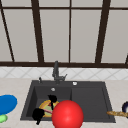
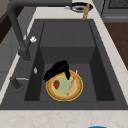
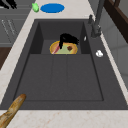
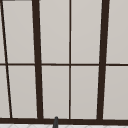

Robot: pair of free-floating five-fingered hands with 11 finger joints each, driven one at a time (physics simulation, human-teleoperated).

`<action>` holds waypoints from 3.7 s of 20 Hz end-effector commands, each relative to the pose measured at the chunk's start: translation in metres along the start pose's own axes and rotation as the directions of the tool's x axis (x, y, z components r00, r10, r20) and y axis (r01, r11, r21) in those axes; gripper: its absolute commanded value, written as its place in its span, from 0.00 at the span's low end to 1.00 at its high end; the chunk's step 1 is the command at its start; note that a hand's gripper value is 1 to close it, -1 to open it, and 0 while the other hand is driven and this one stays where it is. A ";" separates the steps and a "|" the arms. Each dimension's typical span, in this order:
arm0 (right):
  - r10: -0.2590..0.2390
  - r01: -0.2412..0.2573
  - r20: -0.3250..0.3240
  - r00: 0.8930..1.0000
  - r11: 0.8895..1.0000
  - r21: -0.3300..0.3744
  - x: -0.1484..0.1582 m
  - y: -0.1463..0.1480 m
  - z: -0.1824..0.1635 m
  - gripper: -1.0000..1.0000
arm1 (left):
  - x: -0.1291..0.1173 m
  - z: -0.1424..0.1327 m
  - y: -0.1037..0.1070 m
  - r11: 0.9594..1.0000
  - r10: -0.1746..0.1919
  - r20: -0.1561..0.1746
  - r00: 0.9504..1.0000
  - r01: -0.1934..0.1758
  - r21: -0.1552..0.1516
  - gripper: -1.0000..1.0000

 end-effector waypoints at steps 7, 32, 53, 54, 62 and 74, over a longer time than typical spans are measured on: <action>0.003 -0.002 -0.017 1.000 0.996 0.085 0.012 0.004 0.023 0.00 | 0.000 0.000 0.000 1.000 0.000 0.000 1.000 0.000 0.000 0.50; 0.143 -0.107 -0.113 0.983 0.954 0.279 0.009 0.042 -0.037 1.00 | 0.000 0.000 0.000 1.000 0.000 0.000 1.000 0.000 0.000 0.50; 0.286 -0.294 -0.227 0.931 0.956 0.001 0.023 0.002 -0.055 1.00 | 0.000 0.000 0.000 1.000 0.000 0.000 1.000 0.000 0.000 0.50; 0.285 -0.293 -0.226 0.931 0.956 -0.002 0.022 0.000 -0.053 1.00 | 0.000 0.000 0.000 1.000 0.000 0.000 1.000 0.000 0.000 0.50; 0.257 -0.269 -0.219 0.941 0.963 -0.025 0.005 -0.015 -0.028 1.00 | 0.000 0.000 0.000 1.000 0.000 0.000 1.000 0.000 0.000 0.50; 0.259 -0.270 -0.219 0.941 0.962 -0.024 -0.021 -0.047 0.009 1.00 | 0.000 0.000 0.000 1.000 0.000 0.000 1.000 0.000 0.000 0.50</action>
